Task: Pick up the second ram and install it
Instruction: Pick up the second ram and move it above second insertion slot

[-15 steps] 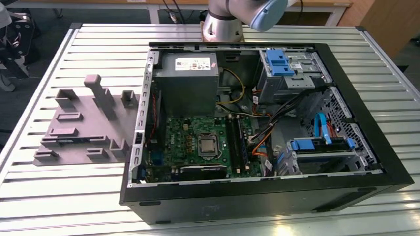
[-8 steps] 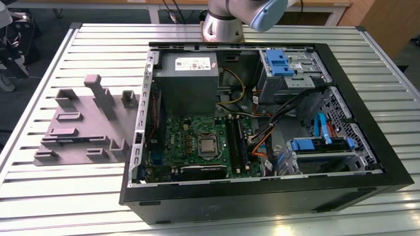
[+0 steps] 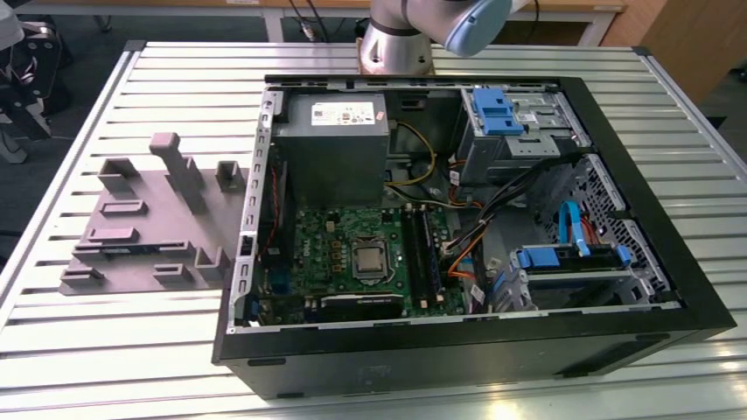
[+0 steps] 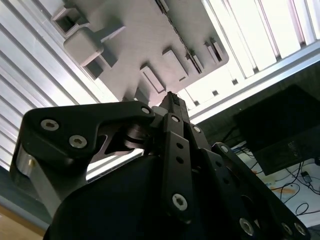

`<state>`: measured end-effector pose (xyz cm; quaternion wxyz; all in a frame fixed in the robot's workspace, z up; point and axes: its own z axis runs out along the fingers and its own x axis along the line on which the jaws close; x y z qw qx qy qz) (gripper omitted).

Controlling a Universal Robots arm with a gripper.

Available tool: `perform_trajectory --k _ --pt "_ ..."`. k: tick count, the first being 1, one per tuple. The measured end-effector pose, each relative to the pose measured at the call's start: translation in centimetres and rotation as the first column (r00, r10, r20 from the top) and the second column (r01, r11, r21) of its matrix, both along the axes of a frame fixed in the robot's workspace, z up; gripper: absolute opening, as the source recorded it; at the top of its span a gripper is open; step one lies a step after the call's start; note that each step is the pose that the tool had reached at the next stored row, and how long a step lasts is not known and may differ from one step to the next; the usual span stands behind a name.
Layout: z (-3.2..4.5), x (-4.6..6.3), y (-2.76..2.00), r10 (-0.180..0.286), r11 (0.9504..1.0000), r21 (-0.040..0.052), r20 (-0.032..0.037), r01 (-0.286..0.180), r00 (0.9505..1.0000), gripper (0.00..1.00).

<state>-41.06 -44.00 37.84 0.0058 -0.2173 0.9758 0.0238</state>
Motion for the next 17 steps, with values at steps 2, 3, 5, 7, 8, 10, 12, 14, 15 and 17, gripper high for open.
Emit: perform_trajectory --k 2,3,5,7,8,10,12,14,15,17 --pt "0.0 0.0 0.0 0.004 1.0 0.0 0.0 -0.004 1.0 0.11" --pt "0.0 0.0 0.0 0.005 1.0 0.0 0.0 -0.005 1.0 0.11" --pt "0.0 0.0 0.0 0.01 1.0 0.0 0.0 -0.01 1.0 0.11" --pt "-0.01 0.0 0.0 0.023 0.9997 0.0001 0.0001 -0.023 0.9997 0.11" --pt "0.0 0.0 0.0 0.032 0.9995 0.0 0.0001 -0.032 0.9995 0.11" --pt "0.0 0.0 0.0 0.053 0.9986 0.0 0.0 -0.053 0.9986 0.11" --pt "-0.01 0.0 0.0 0.078 0.9969 0.0 0.0001 -0.078 0.9969 0.11" --pt "-0.01 0.0 0.0 0.11 0.994 0.0 0.0 -0.11 0.994 0.11" --pt "-0.02 0.0 0.0 0.129 0.9917 0.0 0.0001 -0.129 0.9917 0.11" --pt "-0.02 0.0 0.0 0.161 0.987 0.0 0.0001 -0.161 0.987 0.11"
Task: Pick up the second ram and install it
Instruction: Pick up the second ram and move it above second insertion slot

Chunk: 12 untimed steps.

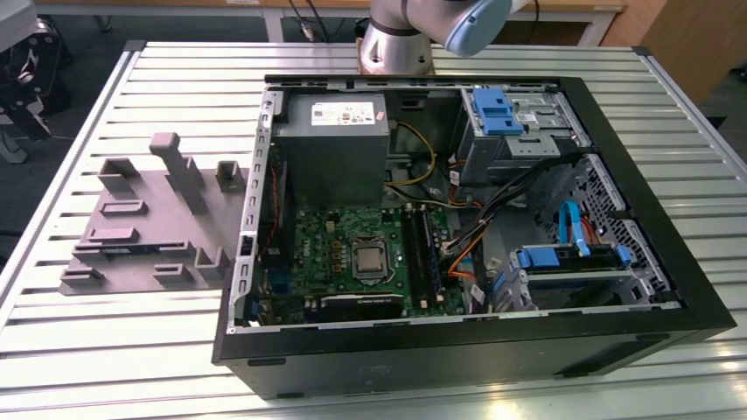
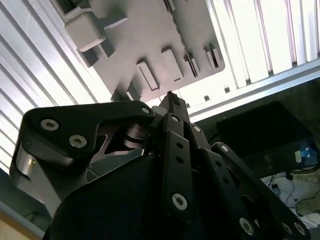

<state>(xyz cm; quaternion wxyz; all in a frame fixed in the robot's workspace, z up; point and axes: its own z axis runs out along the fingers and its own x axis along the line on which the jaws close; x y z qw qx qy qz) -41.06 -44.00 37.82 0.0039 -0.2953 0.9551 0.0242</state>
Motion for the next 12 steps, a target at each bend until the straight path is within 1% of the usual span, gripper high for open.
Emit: perform_trajectory --k 3,6,9,12 --pt "0.0 0.0 0.0 0.044 0.999 0.0 -0.0001 -0.044 0.999 0.11" --pt "-0.01 0.0 0.0 0.085 0.9964 0.0 -0.0001 -0.085 0.9964 0.11" --pt "-0.02 0.0 0.0 0.127 0.9919 0.0 0.0 -0.127 0.9919 0.11" --pt "-0.03 0.0 0.0 0.172 0.9851 0.0 0.0001 -0.172 0.9851 0.11"
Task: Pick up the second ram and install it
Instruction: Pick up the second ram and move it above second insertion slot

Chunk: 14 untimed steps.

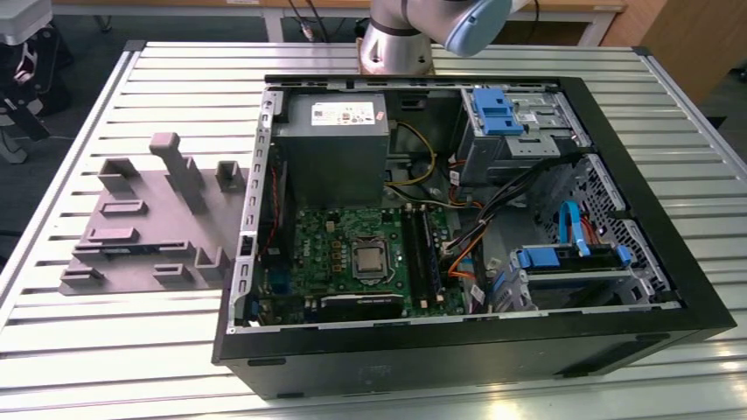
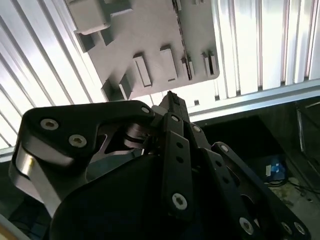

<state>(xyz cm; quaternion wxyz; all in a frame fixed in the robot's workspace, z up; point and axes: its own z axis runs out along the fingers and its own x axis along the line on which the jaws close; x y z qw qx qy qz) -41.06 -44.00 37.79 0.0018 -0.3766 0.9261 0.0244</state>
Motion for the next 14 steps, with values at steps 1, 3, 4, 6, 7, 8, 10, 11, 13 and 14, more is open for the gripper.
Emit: perform_trajectory --k 1,3,4,6,7,8,10,11,13,14 --pt "0.0 0.0 0.0 0.016 0.9999 0.0 -0.0001 -0.016 0.9999 0.11" --pt "-0.01 0.0 0.0 0.048 0.9989 0.0 0.0 -0.048 0.9989 0.11" --pt "-0.01 0.0 0.0 0.062 0.9981 0.0 0.0 -0.062 0.9981 0.11" --pt "-0.02 0.0 0.0 0.091 0.9958 0.0 0.0 -0.091 0.9958 0.11" --pt "-0.02 0.0 0.0 0.106 0.9943 0.0 -0.0001 -0.106 0.9943 0.11" --pt "-0.02 0.0 0.0 0.121 0.9926 0.0 -0.0001 -0.121 0.9926 0.11" --pt "-0.02 0.0 0.0 0.152 0.9884 0.0 -0.0001 -0.152 0.9884 0.11" --pt "-0.02 0.0 0.0 0.166 0.9862 0.0 -0.0001 -0.166 0.9862 0.11" --pt "-0.03 0.0 0.0 0.191 0.9815 0.0 -0.0001 -0.191 0.9815 0.11" --pt "-0.03 0.0 0.0 0.204 0.9789 0.0 -0.0001 -0.204 0.9789 0.11"
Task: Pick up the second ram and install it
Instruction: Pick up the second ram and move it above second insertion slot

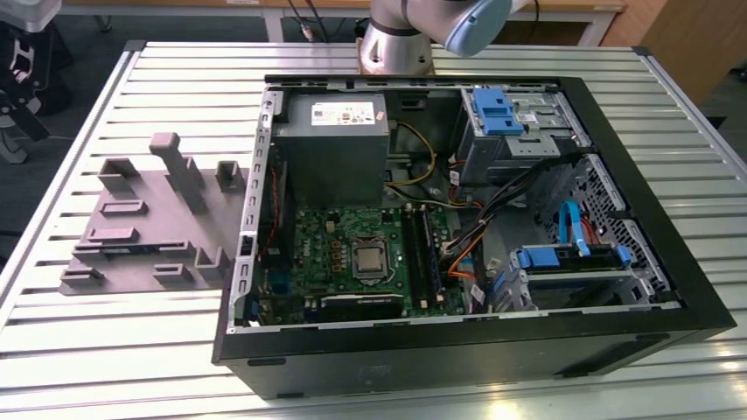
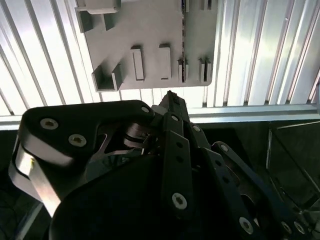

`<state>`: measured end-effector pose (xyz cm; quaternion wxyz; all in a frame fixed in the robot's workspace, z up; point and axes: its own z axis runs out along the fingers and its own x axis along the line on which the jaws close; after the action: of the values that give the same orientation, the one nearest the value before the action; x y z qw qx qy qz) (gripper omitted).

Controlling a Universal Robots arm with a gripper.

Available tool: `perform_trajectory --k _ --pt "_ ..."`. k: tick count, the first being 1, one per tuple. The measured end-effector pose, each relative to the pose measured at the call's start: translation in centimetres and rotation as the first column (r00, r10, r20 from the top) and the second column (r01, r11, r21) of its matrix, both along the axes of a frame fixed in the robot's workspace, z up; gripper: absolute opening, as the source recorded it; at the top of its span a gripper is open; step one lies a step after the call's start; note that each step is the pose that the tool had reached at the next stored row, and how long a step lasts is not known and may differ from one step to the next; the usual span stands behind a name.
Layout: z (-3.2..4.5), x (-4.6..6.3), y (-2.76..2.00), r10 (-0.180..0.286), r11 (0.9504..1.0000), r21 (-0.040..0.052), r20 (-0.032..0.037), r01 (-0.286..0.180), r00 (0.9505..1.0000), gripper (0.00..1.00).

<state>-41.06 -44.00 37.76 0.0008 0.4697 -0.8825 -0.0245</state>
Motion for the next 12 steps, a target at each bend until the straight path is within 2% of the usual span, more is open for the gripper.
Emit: perform_trajectory --k 7,12 --pt "-0.02 0.0 0.0 0.092 0.9958 0.0 0.0 -0.092 0.9958 0.11" --pt "-0.03 0.0 0.0 0.159 0.9873 0.0 0.0 -0.159 0.9873 0.11"
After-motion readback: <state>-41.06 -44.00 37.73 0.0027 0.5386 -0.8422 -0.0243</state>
